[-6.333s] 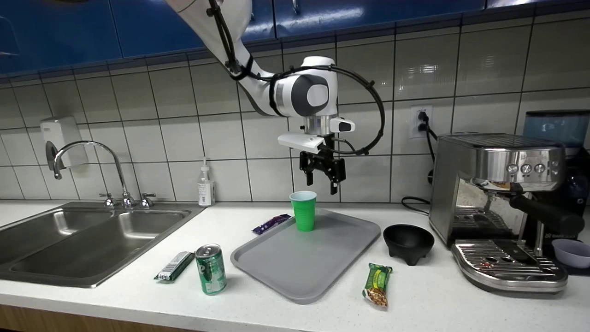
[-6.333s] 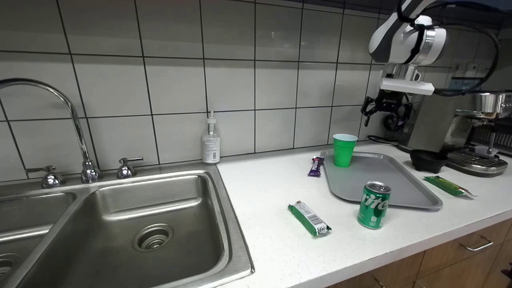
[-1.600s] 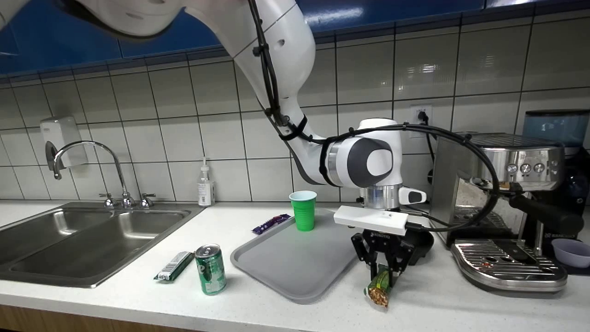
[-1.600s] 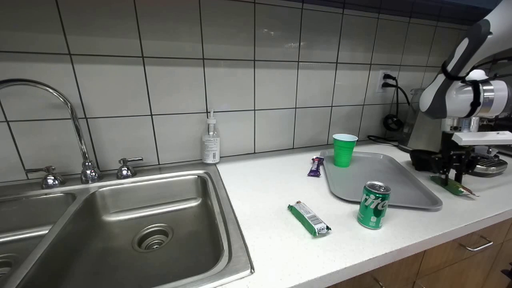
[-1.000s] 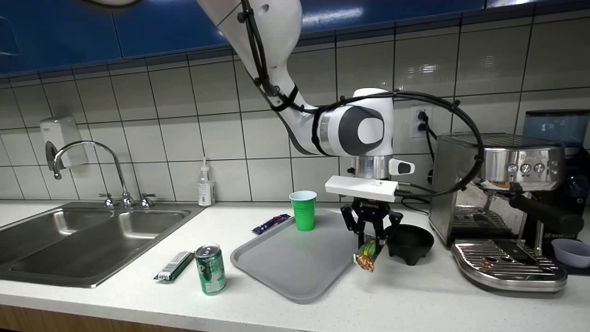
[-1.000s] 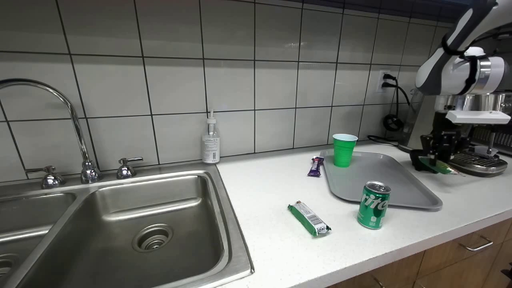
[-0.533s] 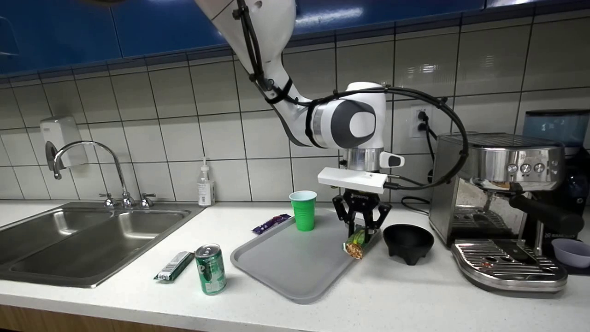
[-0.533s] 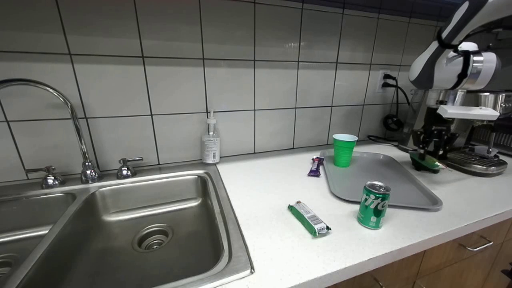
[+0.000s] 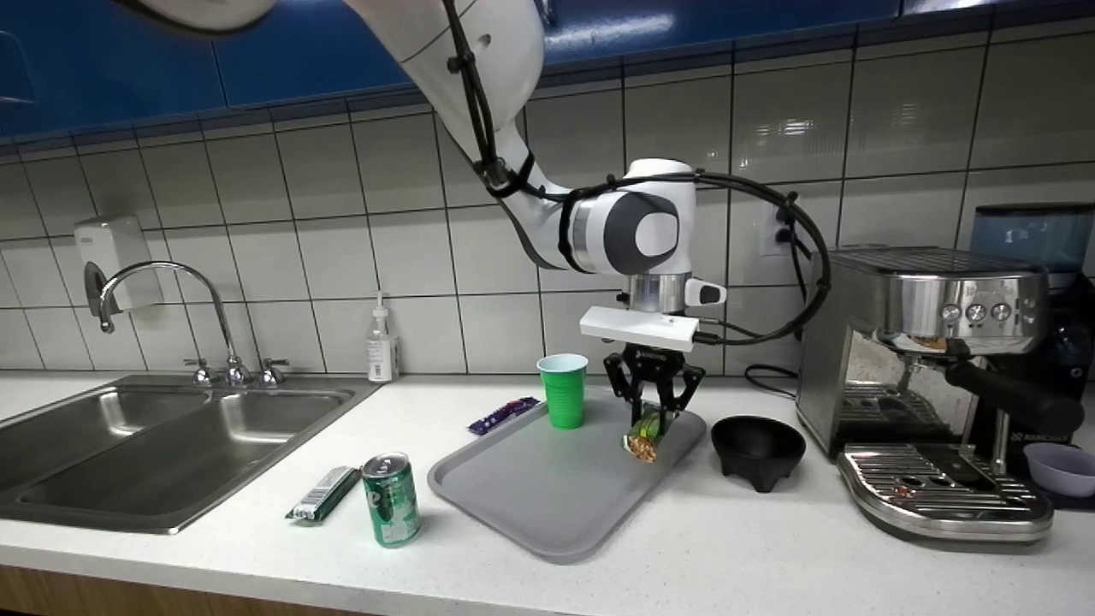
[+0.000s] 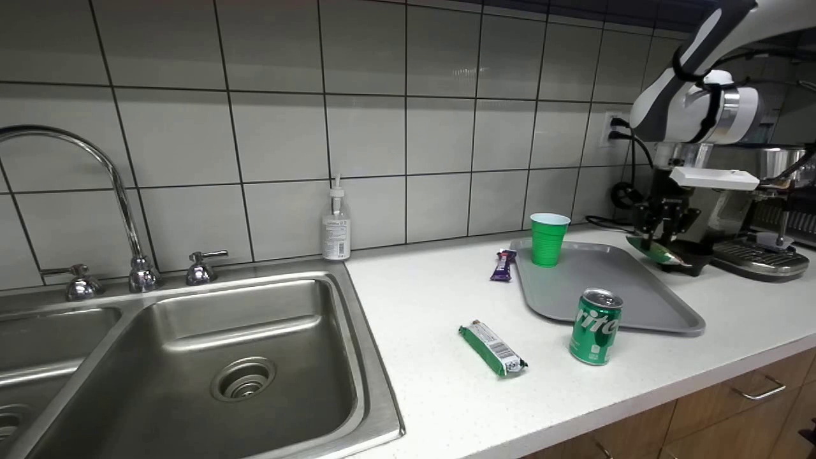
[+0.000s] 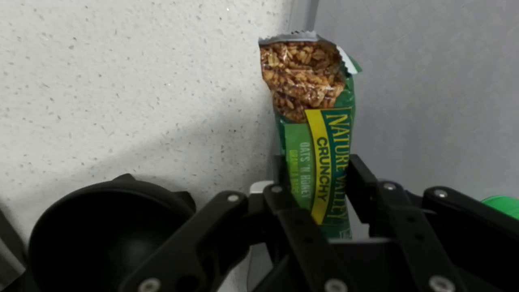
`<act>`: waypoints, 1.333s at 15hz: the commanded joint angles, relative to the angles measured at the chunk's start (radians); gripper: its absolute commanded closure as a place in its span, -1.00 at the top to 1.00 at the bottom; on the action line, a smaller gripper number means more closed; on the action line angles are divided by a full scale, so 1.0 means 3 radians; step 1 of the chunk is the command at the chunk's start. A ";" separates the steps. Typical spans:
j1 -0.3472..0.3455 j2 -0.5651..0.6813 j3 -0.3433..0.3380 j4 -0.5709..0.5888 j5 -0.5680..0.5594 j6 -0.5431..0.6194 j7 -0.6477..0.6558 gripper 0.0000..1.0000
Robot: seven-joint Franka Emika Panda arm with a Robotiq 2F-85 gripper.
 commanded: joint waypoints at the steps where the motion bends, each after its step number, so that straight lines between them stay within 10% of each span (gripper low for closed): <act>1: 0.0013 0.0251 0.0029 0.0389 0.0025 -0.0211 -0.0021 -0.72; 12: 0.0095 0.0837 0.0039 0.1132 -0.0061 -0.0402 0.0031 -0.72; 14: 0.0093 0.0892 0.0038 0.1218 -0.0069 -0.0408 0.0030 0.28; 20: 0.0036 0.0802 0.0094 0.1269 -0.0015 -0.0496 -0.0058 0.98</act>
